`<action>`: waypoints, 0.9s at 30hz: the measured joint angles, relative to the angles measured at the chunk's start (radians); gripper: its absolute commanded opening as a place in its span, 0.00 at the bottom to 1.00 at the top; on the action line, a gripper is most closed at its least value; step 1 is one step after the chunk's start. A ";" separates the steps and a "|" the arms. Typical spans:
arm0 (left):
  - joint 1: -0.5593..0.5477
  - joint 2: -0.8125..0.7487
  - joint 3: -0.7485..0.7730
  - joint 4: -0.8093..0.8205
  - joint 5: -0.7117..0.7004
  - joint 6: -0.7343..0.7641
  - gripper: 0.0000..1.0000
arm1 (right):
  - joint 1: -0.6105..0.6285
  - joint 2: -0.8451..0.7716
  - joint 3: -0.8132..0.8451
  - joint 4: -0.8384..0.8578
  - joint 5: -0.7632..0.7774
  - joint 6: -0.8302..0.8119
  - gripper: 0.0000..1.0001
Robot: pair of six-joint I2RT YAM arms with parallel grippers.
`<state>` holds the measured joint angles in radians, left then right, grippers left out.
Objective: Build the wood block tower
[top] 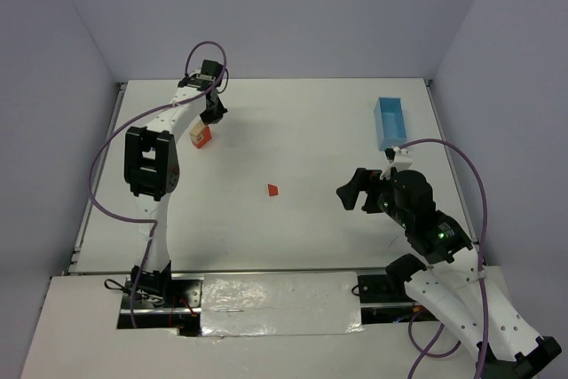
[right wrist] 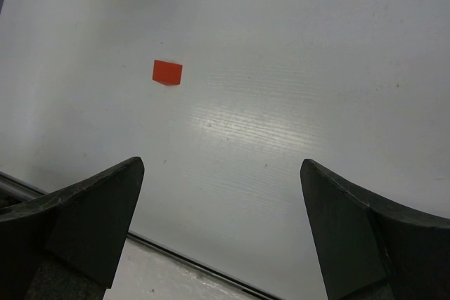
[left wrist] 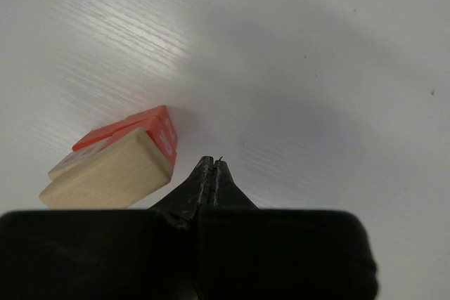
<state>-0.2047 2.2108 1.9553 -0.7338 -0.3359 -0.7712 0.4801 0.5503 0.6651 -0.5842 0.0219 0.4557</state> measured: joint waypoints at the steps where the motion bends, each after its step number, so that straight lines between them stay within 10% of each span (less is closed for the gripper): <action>1: 0.000 0.000 -0.006 0.015 0.021 0.012 0.00 | 0.000 0.000 0.000 0.000 0.000 0.000 1.00; 15: 0.088 -0.221 -0.082 0.238 0.214 0.389 0.00 | 0.000 0.000 -0.002 0.002 -0.002 0.000 1.00; 27: 0.112 -0.352 -0.196 0.066 0.372 0.433 0.00 | 0.000 -0.002 -0.005 0.002 -0.008 0.000 1.00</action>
<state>-0.0929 1.8591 1.7592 -0.6674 0.0364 -0.3386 0.4801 0.5480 0.6601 -0.5823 0.0139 0.4557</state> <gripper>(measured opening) 0.022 0.997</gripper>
